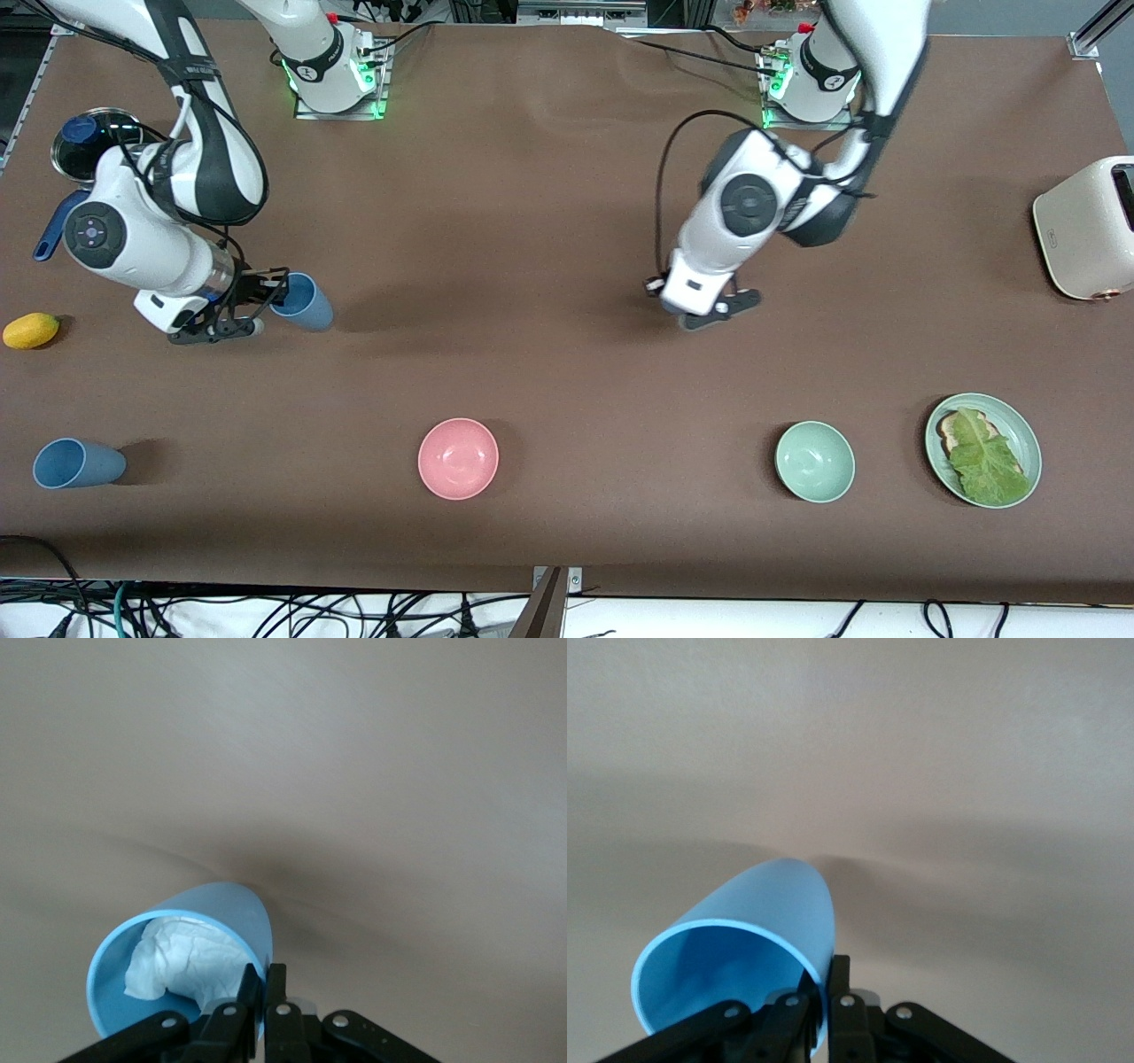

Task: Stack blue cups with both arms
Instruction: 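Carry the tissue cup with the left gripper to mid-table and set it down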

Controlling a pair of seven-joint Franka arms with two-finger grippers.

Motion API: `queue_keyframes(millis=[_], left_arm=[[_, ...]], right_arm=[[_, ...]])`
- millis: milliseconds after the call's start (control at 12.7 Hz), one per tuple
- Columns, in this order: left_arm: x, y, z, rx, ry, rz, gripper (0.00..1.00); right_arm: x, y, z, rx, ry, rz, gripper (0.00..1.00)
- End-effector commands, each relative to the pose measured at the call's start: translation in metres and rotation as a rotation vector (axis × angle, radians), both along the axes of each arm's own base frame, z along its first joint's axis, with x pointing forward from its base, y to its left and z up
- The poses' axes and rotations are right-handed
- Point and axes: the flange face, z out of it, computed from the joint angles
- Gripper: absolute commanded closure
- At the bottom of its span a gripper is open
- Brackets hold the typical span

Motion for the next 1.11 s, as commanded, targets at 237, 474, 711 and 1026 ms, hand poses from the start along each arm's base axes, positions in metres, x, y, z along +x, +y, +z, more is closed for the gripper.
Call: queue_keyframes(millis=[237,474,711,1026], left_arm=[[0.015,-0.05,-0.039,0.012,-0.008,0.02,1.0],[0.034,-0.044,-0.018,0.001,-0.04,0.025,0.0],[0.066,0.001,0.031,0.065,-0.031,0.062,0.0],[0.091,0.045,0.08,0.097,0.029,0.057,0.0]], right_arm=[[0.05,-0.014,0.09,0.004,0.034,0.048,1.0],[0.053,0.004,0.112,0.015,0.045,0.047,1.0],[0.052,0.054,0.122,-0.001,0.025,0.01,1.0],[0.031,0.156,0.124,-0.045,0.021,-0.086,1.0]])
